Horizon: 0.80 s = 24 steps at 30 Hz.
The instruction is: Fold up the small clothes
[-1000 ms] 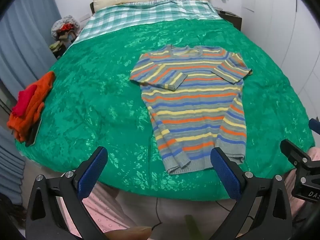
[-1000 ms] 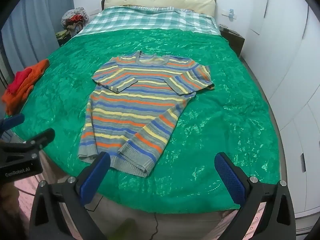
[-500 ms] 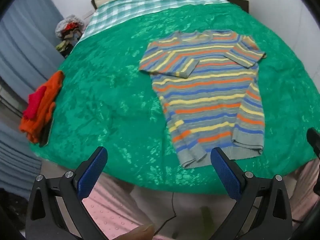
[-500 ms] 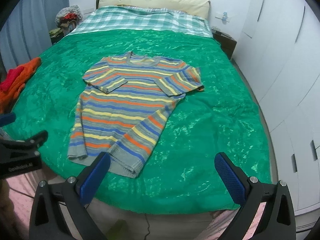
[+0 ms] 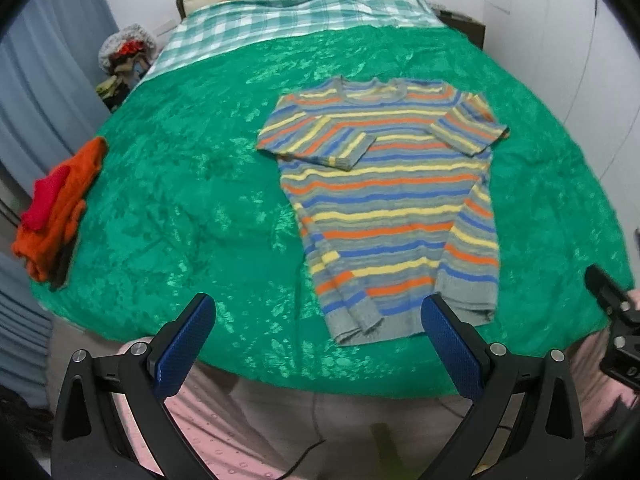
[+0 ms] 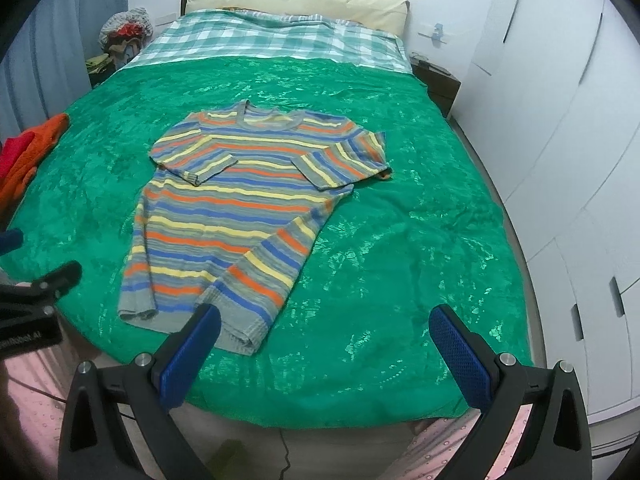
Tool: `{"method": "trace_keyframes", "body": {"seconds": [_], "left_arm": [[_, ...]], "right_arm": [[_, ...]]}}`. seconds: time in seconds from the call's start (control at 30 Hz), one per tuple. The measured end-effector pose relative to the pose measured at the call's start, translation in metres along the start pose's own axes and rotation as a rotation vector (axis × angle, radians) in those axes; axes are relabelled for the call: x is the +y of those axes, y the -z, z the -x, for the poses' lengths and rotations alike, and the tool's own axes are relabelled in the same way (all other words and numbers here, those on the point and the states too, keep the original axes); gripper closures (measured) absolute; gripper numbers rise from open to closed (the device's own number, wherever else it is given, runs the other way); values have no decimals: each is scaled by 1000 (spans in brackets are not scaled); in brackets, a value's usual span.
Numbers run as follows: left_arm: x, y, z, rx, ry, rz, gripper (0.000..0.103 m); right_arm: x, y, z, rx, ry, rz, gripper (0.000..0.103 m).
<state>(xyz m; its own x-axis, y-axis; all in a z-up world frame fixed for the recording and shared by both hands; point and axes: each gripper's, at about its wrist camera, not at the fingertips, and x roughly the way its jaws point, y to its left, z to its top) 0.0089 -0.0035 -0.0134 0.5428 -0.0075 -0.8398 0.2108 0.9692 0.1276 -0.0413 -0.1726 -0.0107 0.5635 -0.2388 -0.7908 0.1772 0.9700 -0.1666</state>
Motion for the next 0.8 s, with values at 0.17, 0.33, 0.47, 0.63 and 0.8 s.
{"method": "trace_keyframes", "body": {"seconds": [0.17, 0.33, 0.47, 0.63, 0.8], "left_arm": [[-2, -2, 1, -11, -17, -17, 0], [-4, 0, -1, -6, -19, -28, 0], [-2, 1, -6, 6, 41, -42, 0], [31, 15, -33, 37, 87, 32, 0], [22, 22, -64, 51, 273, 44, 1]], "right_arm": [[-3, -1, 1, -1, 19, -3, 0], [-3, 0, 0, 2, 25, -2, 0], [-3, 0, 0, 1, 23, -3, 1], [-16, 4, -21, -12, -53, -1, 0], [14, 0, -72, 76, -285, 39, 1]]}}
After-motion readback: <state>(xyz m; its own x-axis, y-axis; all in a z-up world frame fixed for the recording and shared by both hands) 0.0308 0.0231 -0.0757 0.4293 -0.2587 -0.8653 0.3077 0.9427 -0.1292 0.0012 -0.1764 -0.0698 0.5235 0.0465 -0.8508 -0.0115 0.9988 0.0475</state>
